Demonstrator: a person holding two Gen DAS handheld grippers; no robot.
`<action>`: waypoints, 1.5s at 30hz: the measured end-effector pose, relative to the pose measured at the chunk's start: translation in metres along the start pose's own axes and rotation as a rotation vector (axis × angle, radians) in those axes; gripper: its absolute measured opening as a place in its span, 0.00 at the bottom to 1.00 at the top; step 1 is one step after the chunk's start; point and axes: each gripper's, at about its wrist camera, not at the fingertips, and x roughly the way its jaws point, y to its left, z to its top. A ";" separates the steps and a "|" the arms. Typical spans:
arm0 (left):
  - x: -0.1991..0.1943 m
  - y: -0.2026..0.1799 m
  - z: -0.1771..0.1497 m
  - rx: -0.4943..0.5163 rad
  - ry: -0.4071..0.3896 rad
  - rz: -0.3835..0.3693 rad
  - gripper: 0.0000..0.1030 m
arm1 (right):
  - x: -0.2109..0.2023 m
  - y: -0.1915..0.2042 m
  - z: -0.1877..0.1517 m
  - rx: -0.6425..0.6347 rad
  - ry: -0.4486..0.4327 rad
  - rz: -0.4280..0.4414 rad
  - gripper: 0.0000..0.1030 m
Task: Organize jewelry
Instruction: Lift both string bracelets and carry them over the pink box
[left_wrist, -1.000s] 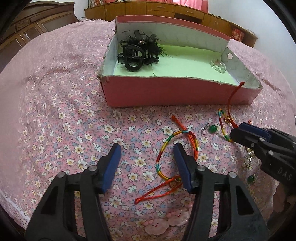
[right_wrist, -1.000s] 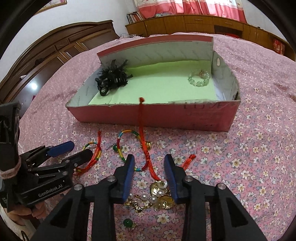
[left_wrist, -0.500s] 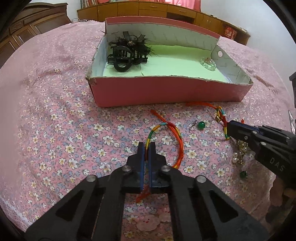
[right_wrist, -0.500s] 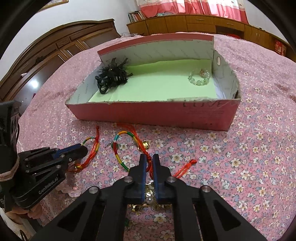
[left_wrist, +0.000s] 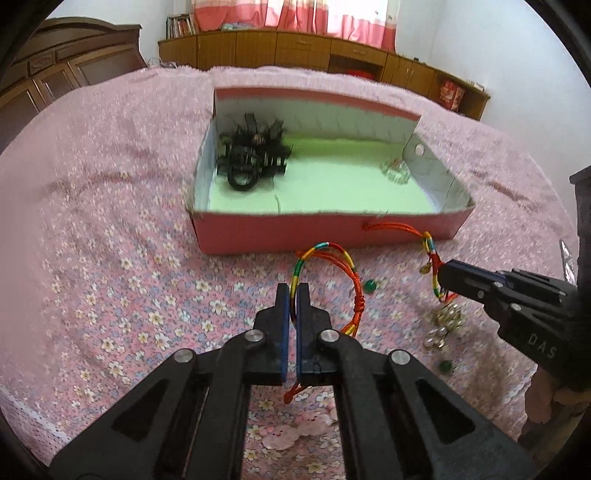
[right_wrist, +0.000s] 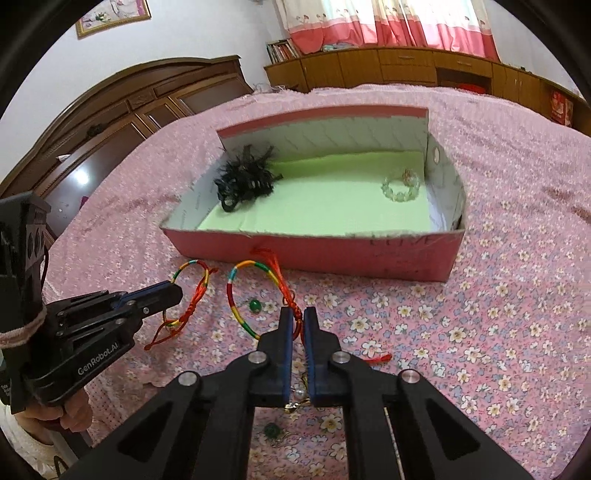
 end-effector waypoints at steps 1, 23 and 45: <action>-0.003 -0.001 0.002 -0.001 -0.012 -0.001 0.00 | -0.001 0.001 0.001 -0.001 -0.005 0.001 0.07; -0.045 0.003 0.050 -0.017 -0.277 0.023 0.00 | -0.059 0.002 0.042 -0.009 -0.280 -0.025 0.07; -0.010 0.009 0.085 -0.026 -0.356 0.078 0.00 | -0.041 -0.024 0.080 -0.007 -0.367 -0.115 0.07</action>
